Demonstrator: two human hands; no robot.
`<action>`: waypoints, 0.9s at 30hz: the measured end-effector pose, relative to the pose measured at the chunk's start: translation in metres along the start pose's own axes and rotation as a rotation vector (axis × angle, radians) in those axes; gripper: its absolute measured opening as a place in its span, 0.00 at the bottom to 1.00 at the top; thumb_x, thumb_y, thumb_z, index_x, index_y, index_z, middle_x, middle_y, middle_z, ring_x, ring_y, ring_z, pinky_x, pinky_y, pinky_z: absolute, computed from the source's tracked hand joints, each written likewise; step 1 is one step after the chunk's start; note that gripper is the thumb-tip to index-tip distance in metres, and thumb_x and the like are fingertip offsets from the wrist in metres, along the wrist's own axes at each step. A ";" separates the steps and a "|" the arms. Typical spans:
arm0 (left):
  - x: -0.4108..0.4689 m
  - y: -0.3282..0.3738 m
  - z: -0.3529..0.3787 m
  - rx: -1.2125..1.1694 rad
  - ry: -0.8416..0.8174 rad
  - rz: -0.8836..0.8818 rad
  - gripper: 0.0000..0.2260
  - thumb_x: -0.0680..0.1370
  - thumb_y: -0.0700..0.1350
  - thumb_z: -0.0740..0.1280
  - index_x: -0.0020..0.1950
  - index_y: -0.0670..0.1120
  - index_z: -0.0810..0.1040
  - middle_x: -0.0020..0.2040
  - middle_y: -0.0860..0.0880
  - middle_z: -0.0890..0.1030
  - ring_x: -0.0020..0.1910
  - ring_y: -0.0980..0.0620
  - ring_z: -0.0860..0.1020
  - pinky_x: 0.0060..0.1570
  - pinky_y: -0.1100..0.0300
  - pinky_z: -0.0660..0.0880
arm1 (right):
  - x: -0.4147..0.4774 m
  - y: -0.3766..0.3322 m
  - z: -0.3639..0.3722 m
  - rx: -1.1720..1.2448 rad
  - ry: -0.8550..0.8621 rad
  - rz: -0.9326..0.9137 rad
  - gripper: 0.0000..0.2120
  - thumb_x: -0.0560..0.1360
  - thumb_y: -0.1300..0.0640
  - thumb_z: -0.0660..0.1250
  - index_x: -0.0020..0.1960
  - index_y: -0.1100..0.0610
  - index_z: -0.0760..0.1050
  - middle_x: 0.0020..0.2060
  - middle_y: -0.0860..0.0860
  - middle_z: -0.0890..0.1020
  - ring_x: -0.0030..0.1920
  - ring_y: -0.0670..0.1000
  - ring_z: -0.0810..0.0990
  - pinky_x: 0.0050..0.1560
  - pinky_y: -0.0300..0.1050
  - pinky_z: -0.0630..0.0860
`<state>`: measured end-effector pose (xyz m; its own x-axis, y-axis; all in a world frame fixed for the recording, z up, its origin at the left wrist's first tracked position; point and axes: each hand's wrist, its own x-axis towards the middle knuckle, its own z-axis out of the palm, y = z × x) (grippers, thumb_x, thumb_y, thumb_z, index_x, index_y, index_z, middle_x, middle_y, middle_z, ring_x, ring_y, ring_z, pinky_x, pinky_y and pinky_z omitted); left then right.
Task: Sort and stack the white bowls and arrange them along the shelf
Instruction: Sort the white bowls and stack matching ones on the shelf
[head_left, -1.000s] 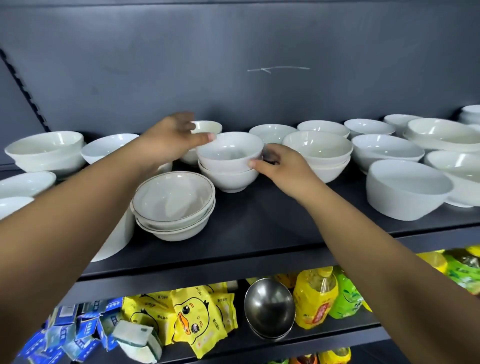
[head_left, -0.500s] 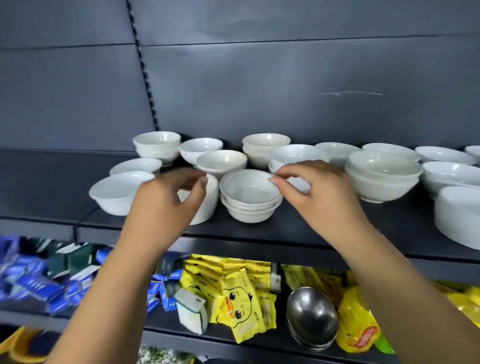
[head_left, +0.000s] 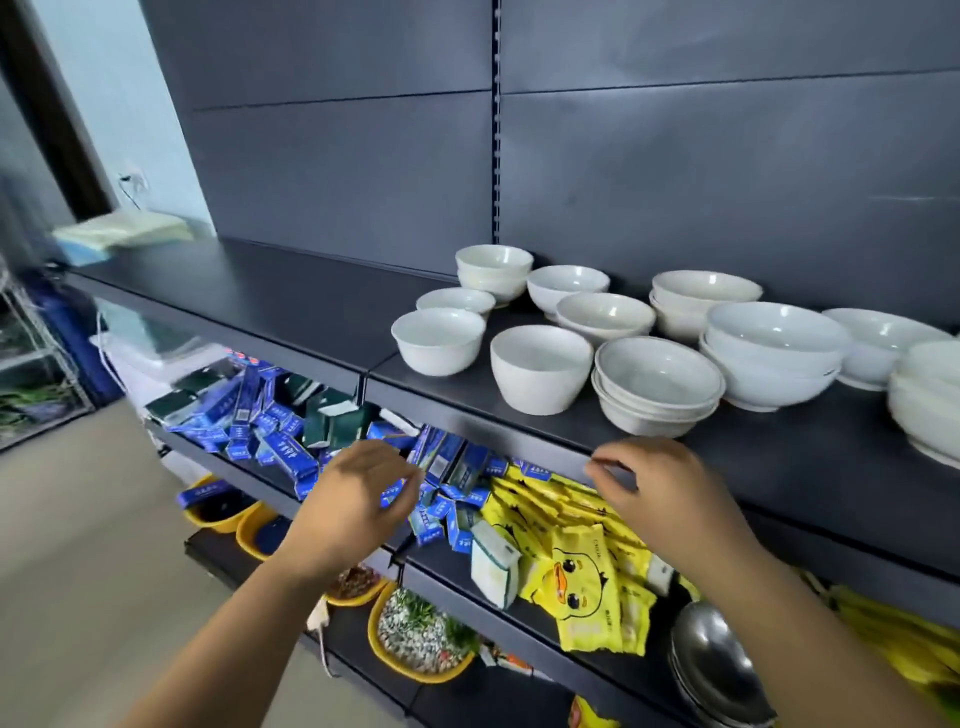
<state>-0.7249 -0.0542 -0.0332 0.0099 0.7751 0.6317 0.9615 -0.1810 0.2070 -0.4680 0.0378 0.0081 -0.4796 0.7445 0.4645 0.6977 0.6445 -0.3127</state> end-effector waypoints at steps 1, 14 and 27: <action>0.001 -0.003 -0.001 -0.018 0.019 -0.019 0.14 0.74 0.46 0.61 0.37 0.39 0.80 0.33 0.46 0.80 0.38 0.53 0.71 0.43 0.66 0.67 | 0.000 -0.006 0.005 0.018 -0.014 0.031 0.10 0.74 0.52 0.67 0.49 0.58 0.81 0.45 0.53 0.84 0.49 0.56 0.79 0.46 0.44 0.73; 0.072 -0.068 0.052 -0.264 0.067 0.232 0.14 0.74 0.46 0.60 0.42 0.39 0.82 0.39 0.46 0.83 0.46 0.53 0.73 0.54 0.65 0.67 | 0.056 -0.059 0.060 0.399 0.238 0.559 0.30 0.73 0.52 0.68 0.71 0.59 0.62 0.69 0.55 0.69 0.68 0.54 0.67 0.62 0.39 0.62; 0.083 -0.106 0.093 -0.298 0.020 0.444 0.18 0.74 0.47 0.59 0.56 0.39 0.80 0.55 0.41 0.81 0.58 0.50 0.71 0.59 0.56 0.64 | 0.111 -0.084 0.108 0.511 0.679 0.887 0.42 0.63 0.54 0.78 0.70 0.59 0.60 0.67 0.54 0.68 0.67 0.52 0.67 0.69 0.47 0.64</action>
<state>-0.8003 0.0852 -0.0725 0.3900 0.5734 0.7205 0.7461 -0.6553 0.1177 -0.6376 0.0849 -0.0038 0.5354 0.8168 0.2150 0.2790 0.0693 -0.9578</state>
